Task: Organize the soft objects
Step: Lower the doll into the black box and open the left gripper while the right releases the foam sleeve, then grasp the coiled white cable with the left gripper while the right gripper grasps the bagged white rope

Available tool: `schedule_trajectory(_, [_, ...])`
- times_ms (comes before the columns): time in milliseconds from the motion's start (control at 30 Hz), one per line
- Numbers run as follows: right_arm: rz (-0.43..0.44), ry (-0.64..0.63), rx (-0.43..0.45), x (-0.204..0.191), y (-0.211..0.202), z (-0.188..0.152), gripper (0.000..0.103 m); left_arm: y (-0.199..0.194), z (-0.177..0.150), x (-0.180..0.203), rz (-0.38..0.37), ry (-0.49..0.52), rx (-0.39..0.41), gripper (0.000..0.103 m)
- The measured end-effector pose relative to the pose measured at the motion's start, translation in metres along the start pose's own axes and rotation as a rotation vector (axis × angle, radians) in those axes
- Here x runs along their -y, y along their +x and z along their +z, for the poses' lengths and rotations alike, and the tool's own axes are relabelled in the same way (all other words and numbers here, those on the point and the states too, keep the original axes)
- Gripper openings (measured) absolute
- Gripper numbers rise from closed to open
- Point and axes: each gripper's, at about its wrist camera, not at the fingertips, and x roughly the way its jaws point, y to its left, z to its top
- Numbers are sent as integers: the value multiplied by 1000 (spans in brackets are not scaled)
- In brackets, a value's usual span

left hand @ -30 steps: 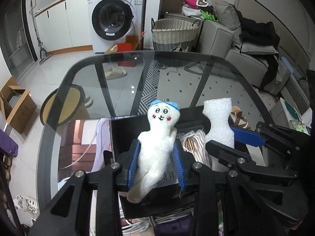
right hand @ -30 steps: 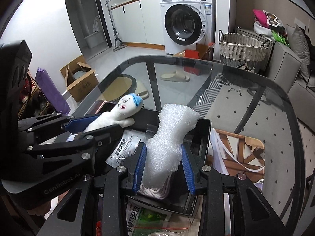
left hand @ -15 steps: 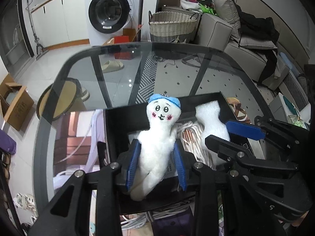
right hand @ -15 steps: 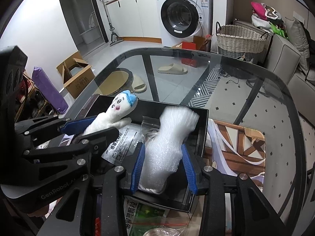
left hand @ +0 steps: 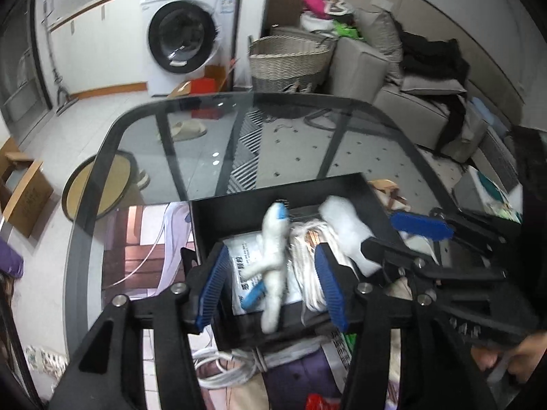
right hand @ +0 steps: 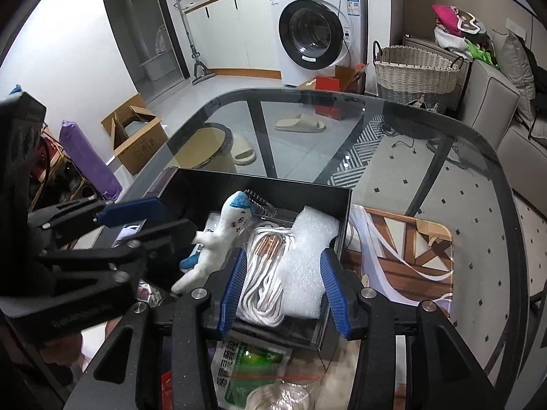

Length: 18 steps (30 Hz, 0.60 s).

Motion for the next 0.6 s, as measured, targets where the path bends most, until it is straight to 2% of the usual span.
schedule_trajectory(67, [6, -8, 12, 2, -9, -3, 47, -8, -4, 2, -4, 28, 2, 53])
schedule_trajectory(167, [13, -28, 26, 4, -25, -11, 53, -19, -19, -1, -28, 86, -16, 54])
schedule_trajectory(267, [22, -41, 30, 8, -37, -25, 60, -22, -34, -4, -83, 137, -57, 54])
schedule_trajectory(333, [22, -49, 29, 10, -43, -37, 77, -22, -44, -7, -82, 158, -65, 55])
schedule_trajectory(367, [25, -52, 25, 11, -44, -43, 79, -18, -49, -10, -74, 170, -77, 55])
schedule_trajectory(600, [52, -110, -63, 7, -37, -90, 80, 4, -71, -12, -78, 259, -121, 55])
